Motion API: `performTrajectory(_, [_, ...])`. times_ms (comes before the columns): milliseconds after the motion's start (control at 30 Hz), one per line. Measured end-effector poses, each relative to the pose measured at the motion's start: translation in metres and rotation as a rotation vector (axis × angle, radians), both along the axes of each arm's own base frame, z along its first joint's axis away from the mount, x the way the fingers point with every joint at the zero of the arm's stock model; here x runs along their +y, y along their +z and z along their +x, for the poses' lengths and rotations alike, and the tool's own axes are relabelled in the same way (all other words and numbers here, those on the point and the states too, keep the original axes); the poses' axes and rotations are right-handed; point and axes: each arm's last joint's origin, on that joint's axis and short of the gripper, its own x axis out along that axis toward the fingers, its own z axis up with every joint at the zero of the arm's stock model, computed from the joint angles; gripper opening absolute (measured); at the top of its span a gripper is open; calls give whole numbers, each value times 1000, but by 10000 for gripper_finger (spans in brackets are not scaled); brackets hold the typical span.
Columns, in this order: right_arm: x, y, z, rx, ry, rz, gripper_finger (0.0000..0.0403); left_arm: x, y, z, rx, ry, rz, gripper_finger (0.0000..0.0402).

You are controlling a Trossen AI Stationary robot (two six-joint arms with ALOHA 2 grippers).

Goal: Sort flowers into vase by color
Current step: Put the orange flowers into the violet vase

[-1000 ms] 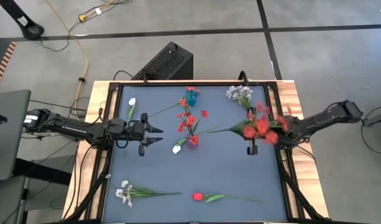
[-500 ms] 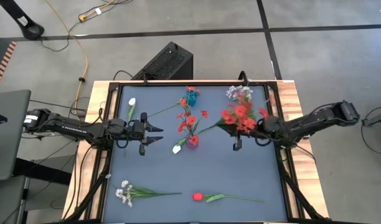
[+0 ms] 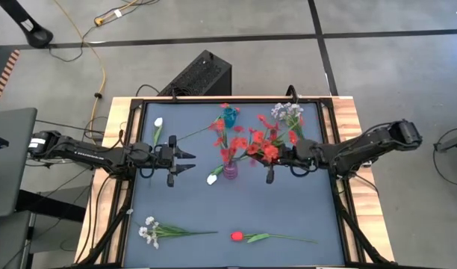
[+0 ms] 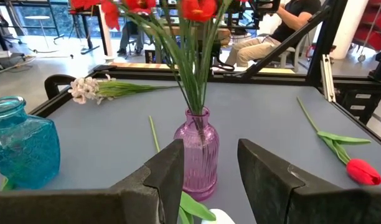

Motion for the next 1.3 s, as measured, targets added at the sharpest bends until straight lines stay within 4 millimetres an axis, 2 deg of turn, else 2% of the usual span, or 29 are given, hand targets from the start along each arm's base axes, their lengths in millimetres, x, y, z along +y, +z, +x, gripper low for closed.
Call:
performTrajectory(267, [1, -8, 13, 53, -6, -3, 26, 0, 0, 0, 0, 0, -5, 139])
performTrajectory(467, [1, -3, 19, 177, -13, 13, 28, 0, 0, 0, -1, 2, -17, 139])
performTrajectory(567, [1, 2, 21, 184, -13, 12, 28, 0, 0, 0, -1, 2, -16, 139])
performTrajectory(967, [1, 4, 22, 175, -15, 40, 68, 0, 0, 0, -3, 1, -19, 138])
performTrajectory(1100, [1, 4, 22, 174, -16, 42, 96, 0, 0, 0, -3, 2, -21, 139])
performTrajectory(1300, [1, 2, 21, 191, -18, 59, 176, 0, 0, 0, -4, 2, -29, 139])
